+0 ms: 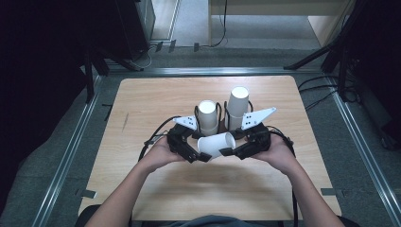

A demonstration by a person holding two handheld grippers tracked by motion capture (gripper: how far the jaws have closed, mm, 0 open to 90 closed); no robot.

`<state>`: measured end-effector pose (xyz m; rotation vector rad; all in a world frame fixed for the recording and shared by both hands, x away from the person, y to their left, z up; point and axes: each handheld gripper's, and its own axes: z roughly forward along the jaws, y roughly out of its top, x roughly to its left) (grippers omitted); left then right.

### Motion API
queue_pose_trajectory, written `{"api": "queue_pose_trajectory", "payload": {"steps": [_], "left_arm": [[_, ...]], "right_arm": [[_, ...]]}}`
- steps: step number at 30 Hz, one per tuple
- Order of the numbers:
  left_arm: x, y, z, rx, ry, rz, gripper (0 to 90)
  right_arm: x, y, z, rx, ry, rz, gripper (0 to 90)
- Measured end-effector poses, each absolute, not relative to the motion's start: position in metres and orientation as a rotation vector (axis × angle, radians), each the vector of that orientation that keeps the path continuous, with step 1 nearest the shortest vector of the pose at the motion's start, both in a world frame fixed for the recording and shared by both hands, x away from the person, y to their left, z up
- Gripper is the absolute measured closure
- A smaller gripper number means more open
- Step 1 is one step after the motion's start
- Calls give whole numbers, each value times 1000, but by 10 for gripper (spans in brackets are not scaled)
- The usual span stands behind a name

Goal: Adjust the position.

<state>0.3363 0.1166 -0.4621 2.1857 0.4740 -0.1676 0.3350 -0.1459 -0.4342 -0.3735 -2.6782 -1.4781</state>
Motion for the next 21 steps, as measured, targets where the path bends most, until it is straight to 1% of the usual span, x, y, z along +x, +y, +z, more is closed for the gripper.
{"api": "queue_pose_trajectory", "payload": {"steps": [13, 15, 16, 17, 21], "left_arm": [[331, 113, -464, 2102, 449, -184, 68], [331, 114, -463, 2088, 447, -182, 99], [330, 116, -462, 2073, 434, -186, 99], [330, 117, -461, 2061, 425, -185, 156], [329, 118, -459, 2056, 412, -170, 173]], "right_arm": [[335, -146, -427, -348, -2597, -1546, 339], [335, -146, -427, -351, -2572, -1557, 338], [335, -146, -427, -351, -2572, -1557, 338], [336, -147, -427, -356, -2559, -1565, 339], [338, -148, -428, -362, -2519, -1574, 339]]}}
